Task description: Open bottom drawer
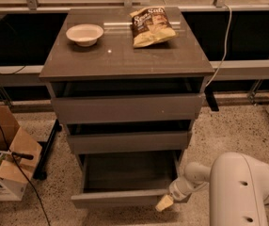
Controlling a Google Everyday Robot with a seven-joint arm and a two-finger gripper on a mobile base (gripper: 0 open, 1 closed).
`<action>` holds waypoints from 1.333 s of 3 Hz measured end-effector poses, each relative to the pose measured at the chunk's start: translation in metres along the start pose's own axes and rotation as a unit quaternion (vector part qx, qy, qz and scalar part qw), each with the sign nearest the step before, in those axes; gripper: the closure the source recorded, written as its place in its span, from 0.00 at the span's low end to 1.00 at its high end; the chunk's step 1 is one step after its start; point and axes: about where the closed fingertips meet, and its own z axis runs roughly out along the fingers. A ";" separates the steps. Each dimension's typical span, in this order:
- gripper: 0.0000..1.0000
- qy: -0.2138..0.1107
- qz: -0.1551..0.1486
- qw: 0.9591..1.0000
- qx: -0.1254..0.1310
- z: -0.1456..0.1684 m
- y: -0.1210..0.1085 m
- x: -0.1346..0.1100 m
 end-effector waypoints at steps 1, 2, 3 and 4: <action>0.58 0.003 0.016 1.000 -0.010 0.003 0.007 0.012; 0.81 0.008 0.037 0.999 -0.023 0.005 0.015 0.025; 0.77 0.008 0.037 0.999 -0.023 0.004 0.015 0.025; 0.54 0.008 0.037 0.999 -0.023 0.004 0.016 0.025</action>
Offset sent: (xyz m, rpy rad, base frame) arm -0.1485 -0.0248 -0.0354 0.0713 0.3566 -0.2101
